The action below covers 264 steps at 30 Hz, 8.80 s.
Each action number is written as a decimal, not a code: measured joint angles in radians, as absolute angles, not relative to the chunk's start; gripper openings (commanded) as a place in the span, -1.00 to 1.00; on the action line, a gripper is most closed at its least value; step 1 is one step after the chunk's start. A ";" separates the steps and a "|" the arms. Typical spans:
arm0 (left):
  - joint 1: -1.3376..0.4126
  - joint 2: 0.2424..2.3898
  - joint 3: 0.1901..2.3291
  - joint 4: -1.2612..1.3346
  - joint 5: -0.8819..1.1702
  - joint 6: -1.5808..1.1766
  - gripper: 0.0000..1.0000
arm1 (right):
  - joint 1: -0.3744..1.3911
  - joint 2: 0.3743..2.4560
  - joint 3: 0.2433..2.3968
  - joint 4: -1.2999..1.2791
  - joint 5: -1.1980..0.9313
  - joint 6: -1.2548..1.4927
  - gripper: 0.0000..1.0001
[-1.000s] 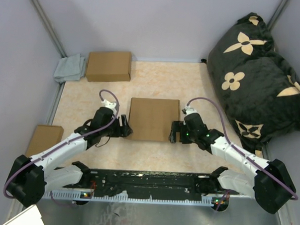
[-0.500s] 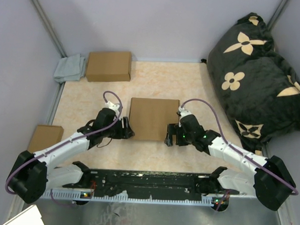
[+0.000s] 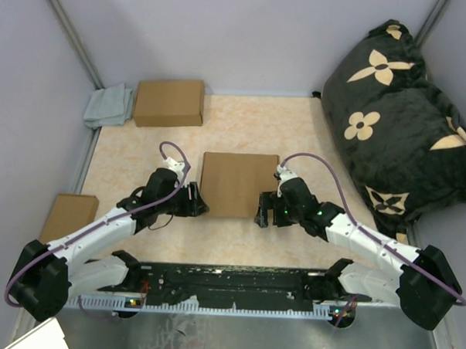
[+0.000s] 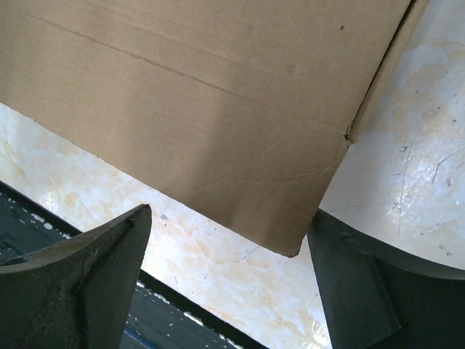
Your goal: Fold the paper box
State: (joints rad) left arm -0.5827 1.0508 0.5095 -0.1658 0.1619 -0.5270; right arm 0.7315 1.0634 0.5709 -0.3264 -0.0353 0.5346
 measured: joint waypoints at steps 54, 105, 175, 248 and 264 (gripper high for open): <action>-0.583 1.066 0.520 -0.179 0.276 -0.560 0.08 | 0.731 1.053 0.591 -0.387 0.007 0.515 0.68; -0.588 1.174 0.474 -0.095 0.047 -0.540 -0.14 | 0.733 1.039 0.523 -0.270 0.115 0.460 -0.12; -0.665 1.343 0.570 -0.097 0.092 -0.512 -1.00 | 0.626 2.432 2.092 -0.607 -0.208 0.183 -0.80; -1.216 1.811 0.982 0.015 -0.266 -0.613 -0.64 | 0.387 1.864 1.171 -0.154 -0.319 0.292 -0.60; -1.221 1.761 1.057 -0.089 -0.416 -0.628 0.12 | 0.437 1.680 1.113 -0.209 -0.206 0.279 -0.44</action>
State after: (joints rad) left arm -1.2213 1.7615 1.0569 -0.0891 -0.4160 -0.6281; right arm 0.4374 1.6802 1.1133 -0.2092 -0.2058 0.2790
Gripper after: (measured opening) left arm 0.530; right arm 0.255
